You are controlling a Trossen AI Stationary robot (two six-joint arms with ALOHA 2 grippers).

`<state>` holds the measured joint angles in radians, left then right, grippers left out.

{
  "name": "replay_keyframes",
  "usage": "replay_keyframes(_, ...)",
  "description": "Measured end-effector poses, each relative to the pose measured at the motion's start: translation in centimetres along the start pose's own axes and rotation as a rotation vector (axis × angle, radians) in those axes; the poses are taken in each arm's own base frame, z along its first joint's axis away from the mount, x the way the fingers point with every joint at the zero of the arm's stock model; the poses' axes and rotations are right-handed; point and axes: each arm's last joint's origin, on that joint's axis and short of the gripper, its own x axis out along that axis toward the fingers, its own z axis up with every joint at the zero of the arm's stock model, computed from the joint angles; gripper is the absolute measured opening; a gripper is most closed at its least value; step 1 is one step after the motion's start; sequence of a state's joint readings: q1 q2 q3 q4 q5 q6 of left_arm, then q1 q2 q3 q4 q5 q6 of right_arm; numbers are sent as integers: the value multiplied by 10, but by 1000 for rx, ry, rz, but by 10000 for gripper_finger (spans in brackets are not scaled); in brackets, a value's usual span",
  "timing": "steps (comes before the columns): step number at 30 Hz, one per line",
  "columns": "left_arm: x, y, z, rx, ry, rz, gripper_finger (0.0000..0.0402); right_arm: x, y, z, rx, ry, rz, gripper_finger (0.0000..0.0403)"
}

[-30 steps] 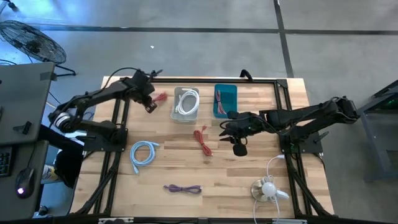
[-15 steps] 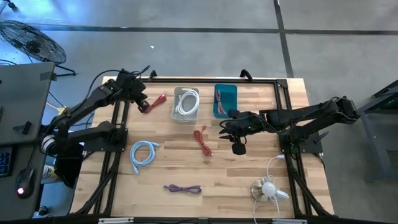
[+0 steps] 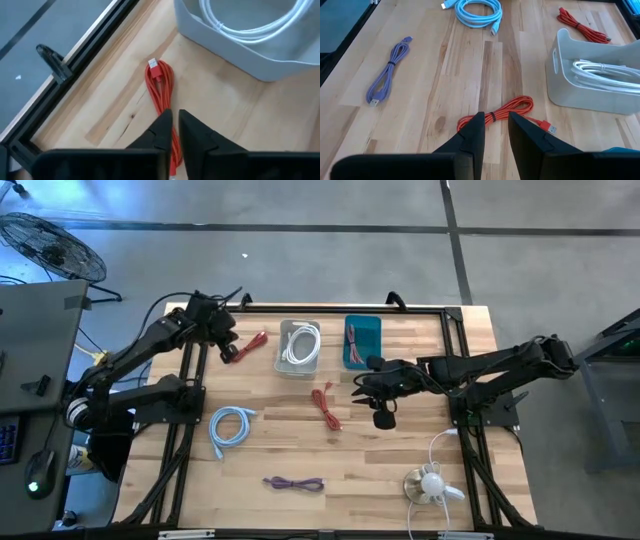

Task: Pick & Place USB Port
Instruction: Put the top orange charger cable into the blue bin

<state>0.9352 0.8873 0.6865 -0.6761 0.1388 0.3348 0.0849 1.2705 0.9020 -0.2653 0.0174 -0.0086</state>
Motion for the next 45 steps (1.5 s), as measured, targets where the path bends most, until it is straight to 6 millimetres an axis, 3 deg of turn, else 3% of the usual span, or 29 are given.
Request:
replay_keyframes(11,2,1,0,-15,24,32,196,0,0,-1,0,12,1,78)
replay_keyframes(17,21,2,-4,-64,150,-14,264,0,0,-2,0,25,1,78)
replay_keyframes(30,82,8,-13,-120,381,-100,264,0,0,-2,0,24,0,78)
replay_keyframes(45,105,11,-19,-114,450,-64,263,0,0,-3,0,30,-1,78)
